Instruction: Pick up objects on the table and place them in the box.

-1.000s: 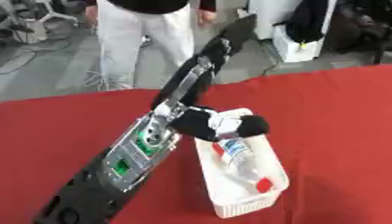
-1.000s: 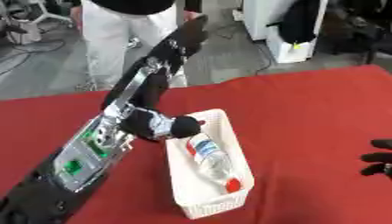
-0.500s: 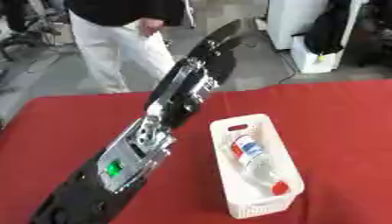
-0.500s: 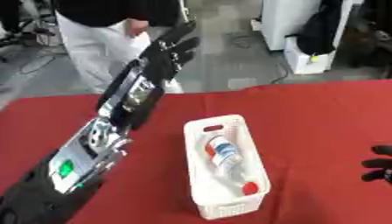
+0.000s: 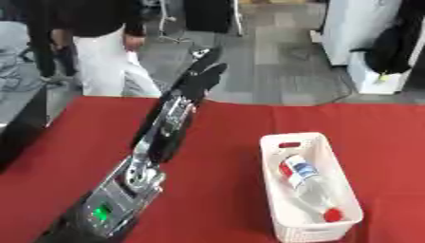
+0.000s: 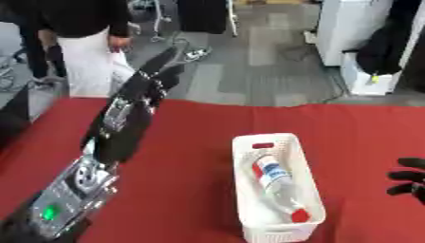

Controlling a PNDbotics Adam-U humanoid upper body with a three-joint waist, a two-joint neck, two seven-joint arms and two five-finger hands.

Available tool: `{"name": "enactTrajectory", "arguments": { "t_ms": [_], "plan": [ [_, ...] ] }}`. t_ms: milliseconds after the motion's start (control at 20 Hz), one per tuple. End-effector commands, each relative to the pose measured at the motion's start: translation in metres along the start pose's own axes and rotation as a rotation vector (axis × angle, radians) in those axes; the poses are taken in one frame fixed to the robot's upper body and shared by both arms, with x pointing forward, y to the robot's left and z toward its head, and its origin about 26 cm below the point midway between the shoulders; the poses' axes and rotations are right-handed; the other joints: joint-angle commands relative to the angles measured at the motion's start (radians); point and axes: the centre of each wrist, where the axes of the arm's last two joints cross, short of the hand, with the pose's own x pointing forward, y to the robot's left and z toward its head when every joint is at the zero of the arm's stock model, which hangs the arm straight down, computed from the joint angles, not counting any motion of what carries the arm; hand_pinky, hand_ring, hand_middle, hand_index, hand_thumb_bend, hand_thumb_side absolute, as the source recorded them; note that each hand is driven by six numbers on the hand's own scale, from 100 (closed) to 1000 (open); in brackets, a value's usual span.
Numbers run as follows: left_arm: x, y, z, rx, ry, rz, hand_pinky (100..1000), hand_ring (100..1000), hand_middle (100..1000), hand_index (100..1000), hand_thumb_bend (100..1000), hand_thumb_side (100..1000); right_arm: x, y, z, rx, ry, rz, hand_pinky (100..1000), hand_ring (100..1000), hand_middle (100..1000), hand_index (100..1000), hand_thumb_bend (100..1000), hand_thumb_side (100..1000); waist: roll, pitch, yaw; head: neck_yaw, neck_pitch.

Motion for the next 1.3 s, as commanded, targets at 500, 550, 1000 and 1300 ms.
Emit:
{"name": "enactTrajectory", "arguments": {
  "t_ms": [500, 550, 1000, 1300],
  "plan": [
    [-0.073, -0.050, 0.061, 0.037, 0.189, 0.085, 1000, 1000, 1000, 1000, 237, 1000, -0.003, 0.003, -0.004, -0.088, 0.037, 0.015, 683, 831, 876, 892, 100, 935, -0.048, -0.011, 0.042, -0.020, -0.070],
    [-0.074, -0.052, 0.061, 0.036, 0.187, 0.088, 1000, 1000, 1000, 1000, 239, 1000, -0.003, 0.004, -0.004, -0.090, 0.037, 0.014, 688, 837, 879, 899, 100, 945, -0.050, -0.011, 0.041, -0.019, -0.075],
    [-0.078, -0.058, 0.062, 0.024, 0.189, 0.101, 1000, 1000, 1000, 1000, 242, 1000, -0.005, 0.008, -0.002, -0.085, 0.041, 0.012, 719, 872, 882, 903, 100, 952, -0.057, -0.008, 0.027, -0.015, -0.116],
    [-0.078, -0.059, 0.062, 0.025, 0.189, 0.104, 1000, 1000, 1000, 1000, 242, 1000, -0.004, 0.008, -0.002, -0.090, 0.040, 0.009, 730, 874, 883, 900, 100, 955, -0.054, -0.008, 0.024, -0.011, -0.121]
  ]
}}
